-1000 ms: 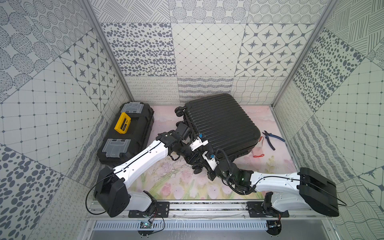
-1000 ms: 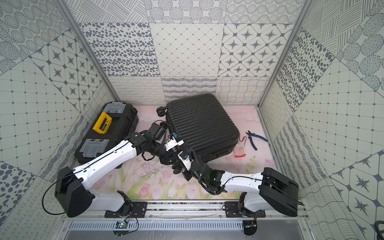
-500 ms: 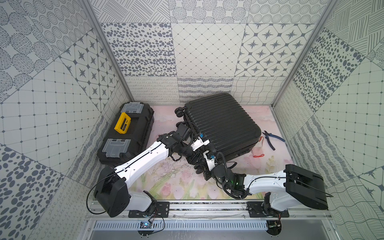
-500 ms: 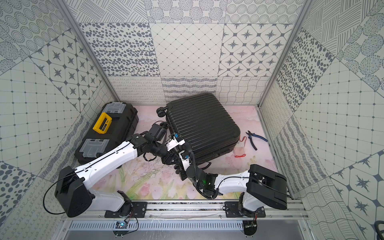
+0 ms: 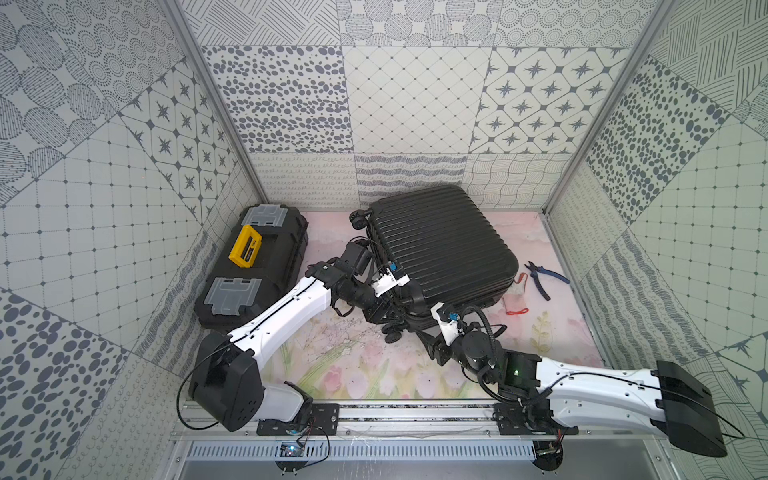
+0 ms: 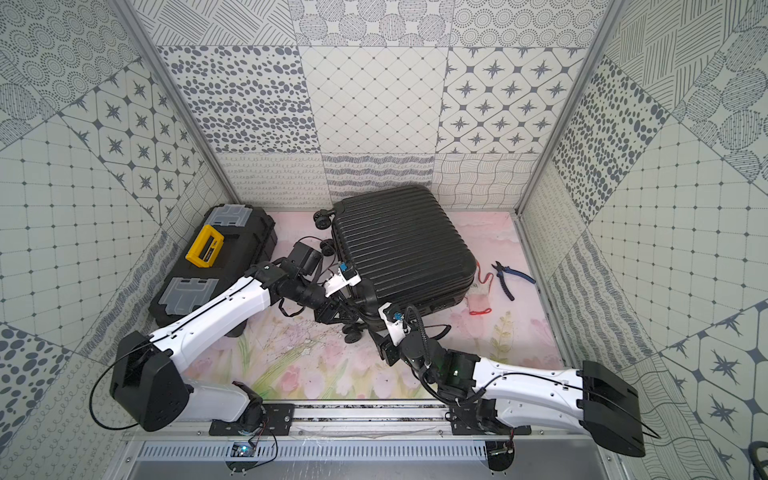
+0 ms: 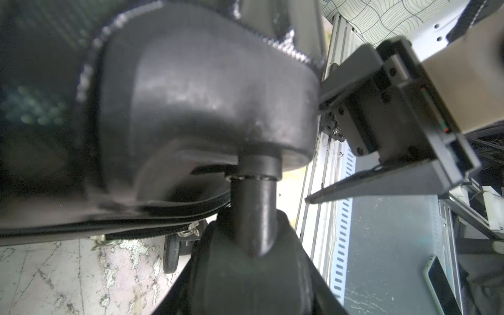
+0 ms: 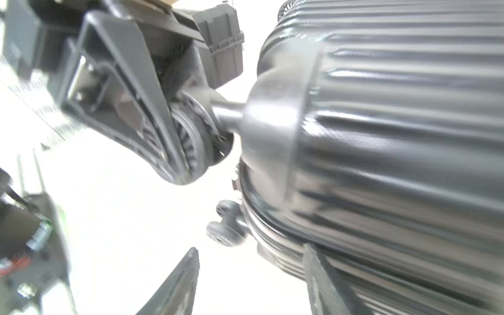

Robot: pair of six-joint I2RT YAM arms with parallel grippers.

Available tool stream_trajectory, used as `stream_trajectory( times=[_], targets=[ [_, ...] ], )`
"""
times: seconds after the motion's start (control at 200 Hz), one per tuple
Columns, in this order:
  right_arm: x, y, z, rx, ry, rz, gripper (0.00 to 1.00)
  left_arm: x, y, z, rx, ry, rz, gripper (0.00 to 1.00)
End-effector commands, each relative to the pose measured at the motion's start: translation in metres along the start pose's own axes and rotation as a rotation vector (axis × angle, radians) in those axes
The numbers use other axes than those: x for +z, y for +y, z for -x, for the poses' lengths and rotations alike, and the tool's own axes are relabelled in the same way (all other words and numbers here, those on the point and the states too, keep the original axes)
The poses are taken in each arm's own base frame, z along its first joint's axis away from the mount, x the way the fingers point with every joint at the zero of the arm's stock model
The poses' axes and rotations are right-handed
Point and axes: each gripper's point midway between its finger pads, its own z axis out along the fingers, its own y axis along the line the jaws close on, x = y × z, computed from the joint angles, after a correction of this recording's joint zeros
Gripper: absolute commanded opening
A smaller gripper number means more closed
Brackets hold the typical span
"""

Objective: Close the suitcase zippers
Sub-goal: Place the suitcase at the center of the board, then reset both arms

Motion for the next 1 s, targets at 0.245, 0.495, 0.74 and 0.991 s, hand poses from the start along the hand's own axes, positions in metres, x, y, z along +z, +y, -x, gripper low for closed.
stream_trajectory(
  times=[0.245, 0.495, 0.74, 0.991],
  targets=[
    [-0.052, -0.031, 0.024, -0.122, 0.127, 0.082, 0.80, -0.026, 0.009, -0.019, 0.114, 0.078, 0.151, 0.77],
    [-0.082, -0.071, 0.067, -0.064, 0.131, 0.035, 0.85, -0.069, 0.007, -0.011, 0.139, -0.001, 0.335, 0.91],
    [-0.089, -0.141, 0.105, 0.033, 0.068, -0.170, 0.89, -0.129, 0.044, 0.010, 0.096, -0.157, 0.715, 0.98],
    [-0.122, -0.259, 0.101, 0.344, -0.169, -0.511, 0.92, -0.165, 0.125, -0.002, -0.227, -0.416, 1.056, 0.98]
  ],
)
